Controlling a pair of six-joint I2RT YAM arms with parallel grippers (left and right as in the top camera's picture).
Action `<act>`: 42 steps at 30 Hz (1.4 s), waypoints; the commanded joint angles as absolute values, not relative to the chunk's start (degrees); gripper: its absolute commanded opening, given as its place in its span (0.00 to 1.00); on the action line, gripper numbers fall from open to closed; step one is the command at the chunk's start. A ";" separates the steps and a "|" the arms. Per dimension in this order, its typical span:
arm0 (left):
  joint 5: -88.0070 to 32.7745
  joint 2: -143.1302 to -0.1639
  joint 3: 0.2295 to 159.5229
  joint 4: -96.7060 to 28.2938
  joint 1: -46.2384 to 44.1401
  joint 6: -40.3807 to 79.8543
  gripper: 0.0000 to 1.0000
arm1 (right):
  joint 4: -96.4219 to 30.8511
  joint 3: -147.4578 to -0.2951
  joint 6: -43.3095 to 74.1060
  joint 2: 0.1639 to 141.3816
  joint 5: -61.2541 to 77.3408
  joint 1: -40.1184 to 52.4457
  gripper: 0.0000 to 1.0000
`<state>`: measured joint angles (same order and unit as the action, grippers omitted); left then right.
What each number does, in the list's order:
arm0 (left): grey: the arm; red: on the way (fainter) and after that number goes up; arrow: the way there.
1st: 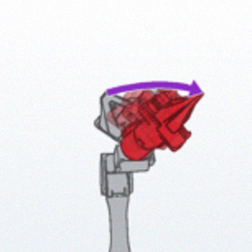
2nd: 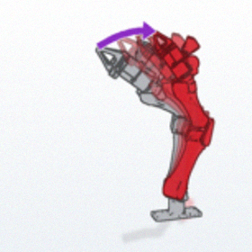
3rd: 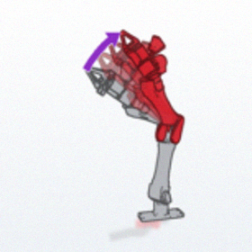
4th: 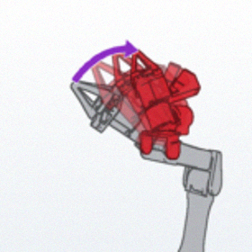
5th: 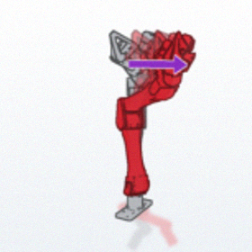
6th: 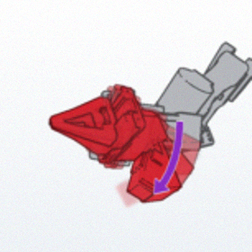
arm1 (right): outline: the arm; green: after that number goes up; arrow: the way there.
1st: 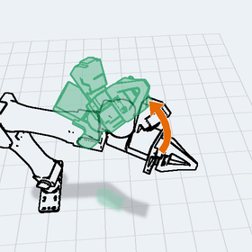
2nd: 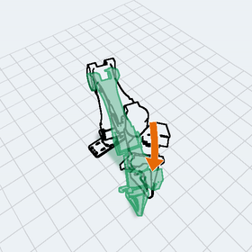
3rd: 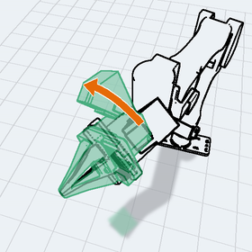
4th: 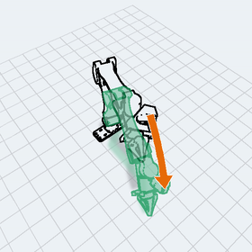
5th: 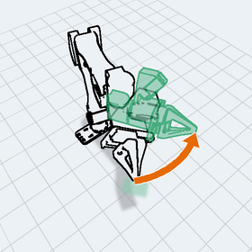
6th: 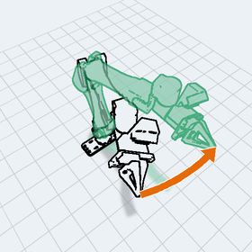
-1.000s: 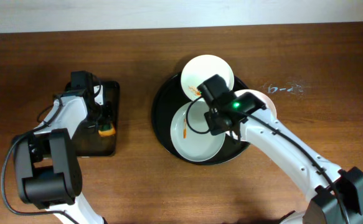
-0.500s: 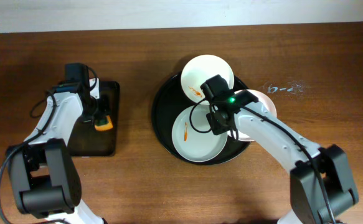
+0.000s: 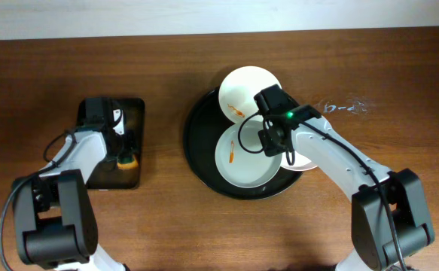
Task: Clean dirty plates on tray and stack at the side
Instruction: 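Lift the sponge with the left gripper toward the held green plate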
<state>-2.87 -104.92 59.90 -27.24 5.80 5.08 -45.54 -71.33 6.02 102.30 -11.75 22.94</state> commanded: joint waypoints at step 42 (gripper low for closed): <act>-16.64 -87.79 66.43 -31.62 3.03 8.05 0.01 | -46.72 -74.17 0.67 102.80 -13.30 22.70 0.04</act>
<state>4.34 -87.55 66.11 -33.71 3.49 7.55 -46.46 -73.19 1.04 102.35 -12.14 22.94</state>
